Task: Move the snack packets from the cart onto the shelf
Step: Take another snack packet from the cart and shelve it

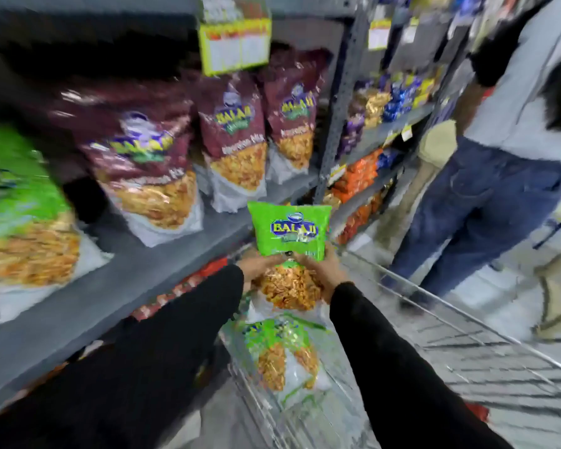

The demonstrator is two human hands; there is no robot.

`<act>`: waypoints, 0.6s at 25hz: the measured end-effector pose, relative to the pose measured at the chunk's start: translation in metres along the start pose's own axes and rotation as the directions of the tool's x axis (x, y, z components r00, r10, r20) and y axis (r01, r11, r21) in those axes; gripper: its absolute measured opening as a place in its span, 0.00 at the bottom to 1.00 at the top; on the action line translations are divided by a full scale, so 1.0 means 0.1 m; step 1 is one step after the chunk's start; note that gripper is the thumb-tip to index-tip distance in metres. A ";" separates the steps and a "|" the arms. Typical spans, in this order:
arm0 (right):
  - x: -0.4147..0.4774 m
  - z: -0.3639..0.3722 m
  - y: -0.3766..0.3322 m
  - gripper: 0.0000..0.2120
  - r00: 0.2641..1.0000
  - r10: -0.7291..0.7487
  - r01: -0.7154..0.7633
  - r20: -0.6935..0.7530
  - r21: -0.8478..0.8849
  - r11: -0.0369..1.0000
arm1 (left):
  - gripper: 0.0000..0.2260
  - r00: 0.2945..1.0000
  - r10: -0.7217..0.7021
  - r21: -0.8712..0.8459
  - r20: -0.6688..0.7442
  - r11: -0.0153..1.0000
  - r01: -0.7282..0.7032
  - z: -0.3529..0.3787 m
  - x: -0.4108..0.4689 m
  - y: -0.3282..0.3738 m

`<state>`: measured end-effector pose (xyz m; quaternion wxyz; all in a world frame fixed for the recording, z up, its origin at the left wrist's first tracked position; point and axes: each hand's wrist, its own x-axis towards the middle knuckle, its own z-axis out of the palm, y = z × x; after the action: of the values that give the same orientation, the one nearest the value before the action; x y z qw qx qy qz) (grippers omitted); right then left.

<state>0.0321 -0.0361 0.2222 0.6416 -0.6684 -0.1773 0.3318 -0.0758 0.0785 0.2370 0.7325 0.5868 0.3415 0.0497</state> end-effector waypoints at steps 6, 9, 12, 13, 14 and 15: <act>-0.43 1.69 -1.08 0.30 0.906 -0.218 0.235 0.363 -0.001 0.972 | 0.17 0.866 0.327 0.032 -0.378 0.940 -0.341 -1.28 -1.43 0.72; -0.80 2.65 -1.26 0.32 0.818 -0.243 0.284 0.522 0.003 0.959 | 0.23 0.676 0.399 0.144 -0.620 0.904 -0.401 -1.90 -2.27 0.72; -1.15 3.44 -1.18 0.26 0.736 -0.234 0.299 0.635 0.006 0.954 | 0.24 0.499 0.376 0.176 -0.781 0.899 -0.401 -2.42 -2.88 0.55; -1.30 3.66 -1.15 0.26 0.713 -0.226 0.304 0.663 -0.002 0.953 | 0.29 0.470 0.325 0.150 -0.821 0.916 -0.372 -2.59 -3.04 0.44; -1.47 3.87 -1.10 0.30 0.691 -0.200 0.291 0.694 -0.014 0.957 | 0.32 0.424 0.284 0.147 -0.860 0.933 -0.328 -2.77 -3.22 0.31; -1.61 4.03 -1.05 0.33 0.662 -0.171 0.269 0.730 -0.018 0.963 | 0.33 0.398 0.243 0.138 -0.884 0.952 -0.274 -2.92 -3.34 0.19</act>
<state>-0.3338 0.1680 0.3773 0.5127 -0.4959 -0.5146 0.4758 -0.4872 0.1671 0.3786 0.4338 0.5064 0.5794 0.4687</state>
